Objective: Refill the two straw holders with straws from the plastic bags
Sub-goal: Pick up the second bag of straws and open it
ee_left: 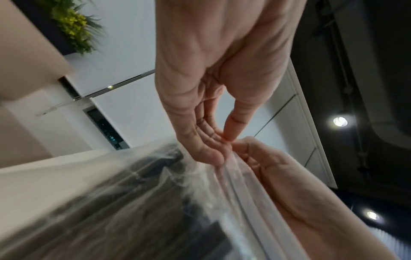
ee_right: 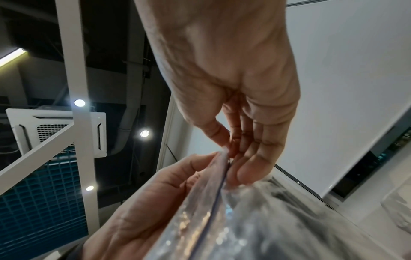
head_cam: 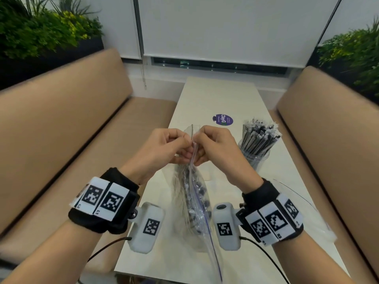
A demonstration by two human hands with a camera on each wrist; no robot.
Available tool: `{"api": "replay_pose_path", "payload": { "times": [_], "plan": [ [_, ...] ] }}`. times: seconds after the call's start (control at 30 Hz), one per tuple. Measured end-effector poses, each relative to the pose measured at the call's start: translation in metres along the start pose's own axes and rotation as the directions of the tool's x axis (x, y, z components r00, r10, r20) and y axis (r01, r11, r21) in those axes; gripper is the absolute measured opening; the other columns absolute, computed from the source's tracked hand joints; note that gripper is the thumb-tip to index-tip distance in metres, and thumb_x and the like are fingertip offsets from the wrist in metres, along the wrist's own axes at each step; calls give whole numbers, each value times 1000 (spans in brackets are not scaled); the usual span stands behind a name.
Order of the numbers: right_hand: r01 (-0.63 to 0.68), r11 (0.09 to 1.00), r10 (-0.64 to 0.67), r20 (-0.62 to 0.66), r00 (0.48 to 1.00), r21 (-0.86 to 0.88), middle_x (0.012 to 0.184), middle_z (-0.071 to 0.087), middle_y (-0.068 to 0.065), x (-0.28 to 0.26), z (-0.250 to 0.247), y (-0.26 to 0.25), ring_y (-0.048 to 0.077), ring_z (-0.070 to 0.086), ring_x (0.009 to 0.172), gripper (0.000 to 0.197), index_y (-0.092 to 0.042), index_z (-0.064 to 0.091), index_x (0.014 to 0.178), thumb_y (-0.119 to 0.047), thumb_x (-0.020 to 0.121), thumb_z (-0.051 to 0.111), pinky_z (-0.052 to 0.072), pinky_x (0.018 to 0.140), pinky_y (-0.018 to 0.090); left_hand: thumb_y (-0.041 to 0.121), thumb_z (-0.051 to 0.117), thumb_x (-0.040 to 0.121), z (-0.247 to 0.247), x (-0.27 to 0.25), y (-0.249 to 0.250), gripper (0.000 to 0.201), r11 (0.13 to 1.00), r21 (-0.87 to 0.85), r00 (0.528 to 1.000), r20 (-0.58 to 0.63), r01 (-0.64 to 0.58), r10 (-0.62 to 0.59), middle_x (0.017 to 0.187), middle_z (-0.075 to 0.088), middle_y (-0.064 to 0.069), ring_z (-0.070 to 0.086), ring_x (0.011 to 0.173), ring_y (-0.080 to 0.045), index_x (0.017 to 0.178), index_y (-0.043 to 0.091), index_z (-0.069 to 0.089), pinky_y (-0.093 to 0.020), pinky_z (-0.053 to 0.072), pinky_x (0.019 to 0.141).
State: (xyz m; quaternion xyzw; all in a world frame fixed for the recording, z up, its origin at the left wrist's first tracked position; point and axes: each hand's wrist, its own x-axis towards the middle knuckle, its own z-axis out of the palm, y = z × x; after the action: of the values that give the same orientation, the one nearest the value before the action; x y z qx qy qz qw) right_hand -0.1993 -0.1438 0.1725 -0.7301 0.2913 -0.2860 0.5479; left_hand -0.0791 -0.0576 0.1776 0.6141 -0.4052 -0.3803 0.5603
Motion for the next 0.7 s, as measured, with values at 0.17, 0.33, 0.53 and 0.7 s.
{"api": "replay_pose_path", "payload": {
  "times": [0.17,0.33,0.53,0.7],
  "plan": [
    [-19,985,9,58,998,170,68,68,15,-1,-3,6,23,67,57,23,10,62,87,-8,98,54,60,58,29,20,60,93,5,1,-5,21,992,101,993,-80,-75,83,65,65,-2,62,51,-3,85,0,63,-19,56,54],
    [-101,916,39,165,986,389,73,70,14,1,-7,11,18,69,63,21,3,65,85,-7,98,52,61,67,27,29,67,87,-1,-1,-7,31,996,62,992,-110,-62,68,73,66,-2,64,65,-7,94,-2,68,-21,56,62],
    [-49,988,38,76,996,146,67,69,13,1,1,6,18,66,56,20,7,67,82,-2,95,54,59,59,29,11,66,89,-5,1,-13,14,985,131,984,-122,-111,127,87,71,-25,67,73,-20,93,0,73,-30,61,67],
    [179,815,-258,-68,964,-551,56,63,6,0,11,-4,26,60,61,26,-6,64,63,-21,84,61,40,60,31,6,63,88,-5,8,-15,12,887,430,946,-183,-168,268,72,71,-19,60,60,-15,84,5,75,-37,57,66]
  ]
}}
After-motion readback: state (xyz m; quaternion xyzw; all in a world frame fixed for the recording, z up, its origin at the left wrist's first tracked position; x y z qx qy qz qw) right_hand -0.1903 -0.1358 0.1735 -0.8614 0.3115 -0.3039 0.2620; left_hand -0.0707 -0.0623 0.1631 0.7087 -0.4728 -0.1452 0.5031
